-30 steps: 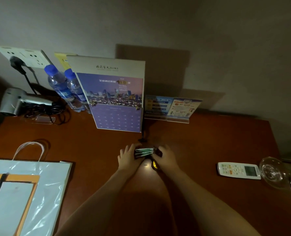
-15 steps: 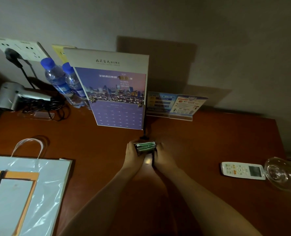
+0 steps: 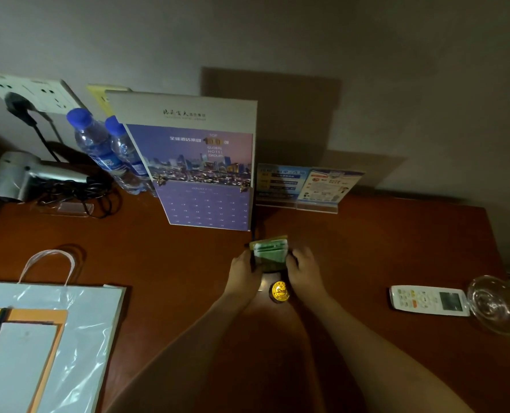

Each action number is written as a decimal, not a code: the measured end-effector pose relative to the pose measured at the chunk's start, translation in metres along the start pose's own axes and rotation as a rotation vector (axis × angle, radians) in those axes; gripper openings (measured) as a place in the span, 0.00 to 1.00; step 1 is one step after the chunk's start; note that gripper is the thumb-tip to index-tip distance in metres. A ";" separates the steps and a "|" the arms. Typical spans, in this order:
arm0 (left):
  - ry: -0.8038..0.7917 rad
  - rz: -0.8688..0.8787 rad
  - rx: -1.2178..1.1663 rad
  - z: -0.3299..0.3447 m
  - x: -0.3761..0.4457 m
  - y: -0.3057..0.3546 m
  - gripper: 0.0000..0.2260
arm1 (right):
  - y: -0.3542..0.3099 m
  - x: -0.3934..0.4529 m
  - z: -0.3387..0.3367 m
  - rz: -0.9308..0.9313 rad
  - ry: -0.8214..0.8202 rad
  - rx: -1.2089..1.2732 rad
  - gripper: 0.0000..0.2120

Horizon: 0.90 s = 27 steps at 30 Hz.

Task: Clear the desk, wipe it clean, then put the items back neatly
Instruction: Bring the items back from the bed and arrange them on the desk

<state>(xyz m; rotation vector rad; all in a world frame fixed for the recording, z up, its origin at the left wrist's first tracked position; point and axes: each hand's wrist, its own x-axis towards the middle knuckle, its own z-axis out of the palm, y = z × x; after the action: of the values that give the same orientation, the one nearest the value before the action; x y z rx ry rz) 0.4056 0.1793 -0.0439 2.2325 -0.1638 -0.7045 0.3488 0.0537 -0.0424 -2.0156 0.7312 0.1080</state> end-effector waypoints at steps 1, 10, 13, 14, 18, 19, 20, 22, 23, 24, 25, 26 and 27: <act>0.012 -0.016 -0.026 0.002 0.002 0.008 0.11 | -0.002 0.004 -0.005 0.010 0.025 0.043 0.10; 0.047 -0.116 -0.132 0.006 0.037 0.048 0.15 | -0.011 0.045 -0.017 0.035 0.120 0.053 0.10; 0.063 -0.152 -0.097 0.000 0.045 0.051 0.15 | -0.010 0.052 -0.009 0.117 0.085 0.133 0.11; 0.076 -0.159 -0.067 -0.002 0.046 0.052 0.14 | -0.010 0.053 -0.006 0.140 0.084 0.155 0.11; 0.134 -0.173 -0.014 -0.004 0.047 0.051 0.14 | -0.009 0.058 0.000 0.172 0.072 0.168 0.12; 0.150 -0.172 -0.015 -0.004 0.046 0.051 0.14 | -0.009 0.060 0.001 0.170 0.065 0.154 0.12; 0.169 -0.167 -0.021 -0.004 0.045 0.051 0.14 | -0.009 0.062 0.001 0.172 0.061 0.146 0.13; 0.203 -0.163 -0.025 -0.004 0.044 0.052 0.14 | -0.010 0.065 0.001 0.185 0.054 0.150 0.13; 0.211 -0.163 -0.028 -0.004 0.043 0.053 0.13 | -0.010 0.067 0.001 0.185 0.054 0.152 0.14; 0.216 -0.163 -0.030 -0.003 0.042 0.054 0.12 | -0.010 0.068 0.001 0.179 0.055 0.149 0.14; 0.216 -0.164 -0.032 -0.003 0.042 0.055 0.11 | -0.010 0.069 0.001 0.170 0.055 0.141 0.15; 0.216 -0.162 -0.028 -0.002 0.041 0.056 0.10 | -0.010 0.070 0.000 0.158 0.055 0.131 0.15; 0.215 -0.157 -0.021 -0.002 0.040 0.057 0.10 | -0.010 0.070 0.000 0.149 0.054 0.123 0.15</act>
<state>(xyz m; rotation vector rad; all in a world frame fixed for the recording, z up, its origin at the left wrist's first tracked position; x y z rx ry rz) 0.4461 0.1279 -0.0198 2.3003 0.1262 -0.5404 0.4119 0.0258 -0.0597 -1.8523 0.9005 0.0932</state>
